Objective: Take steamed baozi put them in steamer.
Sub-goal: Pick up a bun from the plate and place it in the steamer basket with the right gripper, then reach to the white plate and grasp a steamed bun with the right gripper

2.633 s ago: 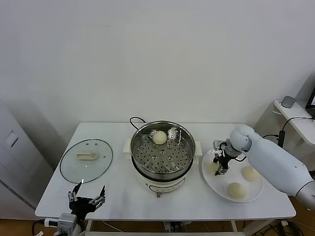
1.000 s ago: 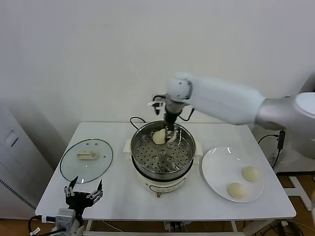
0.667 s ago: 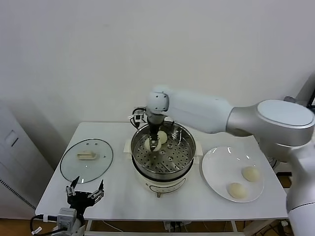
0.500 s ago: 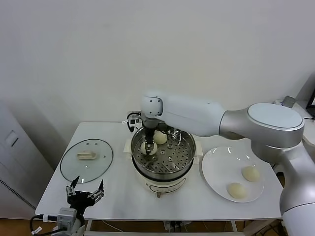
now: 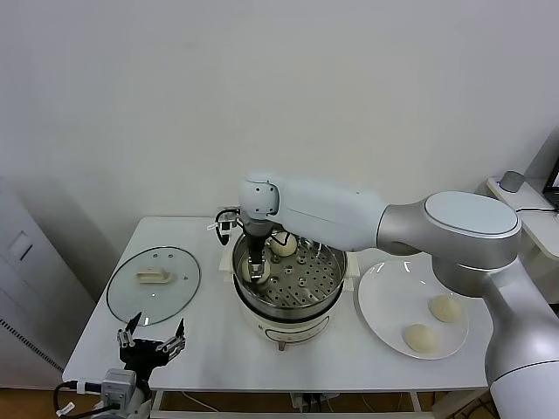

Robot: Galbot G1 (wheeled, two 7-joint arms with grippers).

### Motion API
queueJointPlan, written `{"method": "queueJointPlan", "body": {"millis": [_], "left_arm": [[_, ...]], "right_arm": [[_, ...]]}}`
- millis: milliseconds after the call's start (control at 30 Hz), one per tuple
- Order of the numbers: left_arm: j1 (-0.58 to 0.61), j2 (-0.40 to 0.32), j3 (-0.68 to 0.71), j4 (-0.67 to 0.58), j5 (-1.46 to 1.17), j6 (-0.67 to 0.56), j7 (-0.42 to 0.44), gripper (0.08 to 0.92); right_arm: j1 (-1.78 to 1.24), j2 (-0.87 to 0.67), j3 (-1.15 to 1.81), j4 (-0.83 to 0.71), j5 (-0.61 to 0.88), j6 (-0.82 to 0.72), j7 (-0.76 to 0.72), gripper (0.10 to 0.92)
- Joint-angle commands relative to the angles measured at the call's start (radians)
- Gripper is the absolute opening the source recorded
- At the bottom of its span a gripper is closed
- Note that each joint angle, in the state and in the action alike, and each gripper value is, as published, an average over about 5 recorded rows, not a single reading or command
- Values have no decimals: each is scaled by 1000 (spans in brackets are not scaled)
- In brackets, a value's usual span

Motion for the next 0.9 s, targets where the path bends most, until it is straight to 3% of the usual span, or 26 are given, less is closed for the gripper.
{"method": "queueJointPlan", "body": {"millis": [33, 167, 367, 700, 900], "left_arm": [[2, -49, 1, -1, 2, 0, 0, 823], [5, -48, 0, -4, 3, 0, 0, 823], [2, -49, 3, -6, 3, 5, 5, 823], [-7, -42, -7, -8, -50, 23, 19, 823], [4, -41, -15, -15, -85, 39, 25, 823]], "right_arm": [[3, -19, 5, 22, 0, -19, 5, 790], [72, -111, -6, 99, 19, -14, -13, 821], [263, -381, -66, 264, 48, 38, -94, 823], [472, -862, -197, 478, -62, 207, -219, 823], [439, -1050, -227, 530, -192, 318, -266, 823]]}}
